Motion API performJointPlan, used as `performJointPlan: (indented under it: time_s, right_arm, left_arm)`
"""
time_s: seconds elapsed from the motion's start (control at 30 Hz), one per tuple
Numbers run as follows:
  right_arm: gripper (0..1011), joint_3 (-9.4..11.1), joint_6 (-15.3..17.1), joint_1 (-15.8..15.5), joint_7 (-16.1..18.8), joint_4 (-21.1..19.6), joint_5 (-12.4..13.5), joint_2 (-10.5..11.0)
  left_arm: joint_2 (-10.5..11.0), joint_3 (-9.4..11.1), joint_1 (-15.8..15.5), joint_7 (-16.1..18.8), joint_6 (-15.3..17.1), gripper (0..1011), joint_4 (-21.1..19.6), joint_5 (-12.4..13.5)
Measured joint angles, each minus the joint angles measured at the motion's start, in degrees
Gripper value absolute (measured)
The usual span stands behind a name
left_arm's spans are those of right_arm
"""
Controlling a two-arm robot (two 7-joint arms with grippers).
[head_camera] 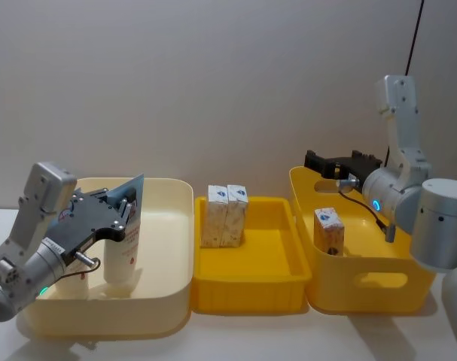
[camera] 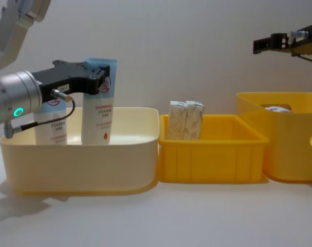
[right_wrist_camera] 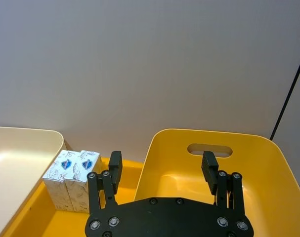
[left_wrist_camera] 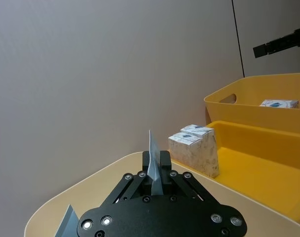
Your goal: Bimanual collaborative sorting of washing and personal care products
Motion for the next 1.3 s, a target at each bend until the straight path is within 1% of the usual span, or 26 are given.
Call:
performJointPlan:
  time_s: [0.3,0.57,0.8,1.3]
  right_arm:
    - [1001,0.0,0.0,0.0,0.0,0.0,0.0,0.0]
    - [1001,0.0,0.0,0.0,0.0,0.0,0.0,0.0]
    - [1001,0.0,0.0,0.0,0.0,0.0,0.0,0.0]
    - [1001,0.0,0.0,0.0,0.0,0.0,0.0,0.0]
  left_arm:
    - [0.0,-0.1,0.3,0.3,0.1,89,-1.6,1.0]
    - [-0.2,-0.3,0.5,0.2,0.4,85,-2.2,1.5]
    - [-0.6,-0.4,0.6,0.0,0.5,85,-2.0,1.5]
    - [-2.5,-0.7,1.2,-0.4,0.2,86,-0.3,1.3]
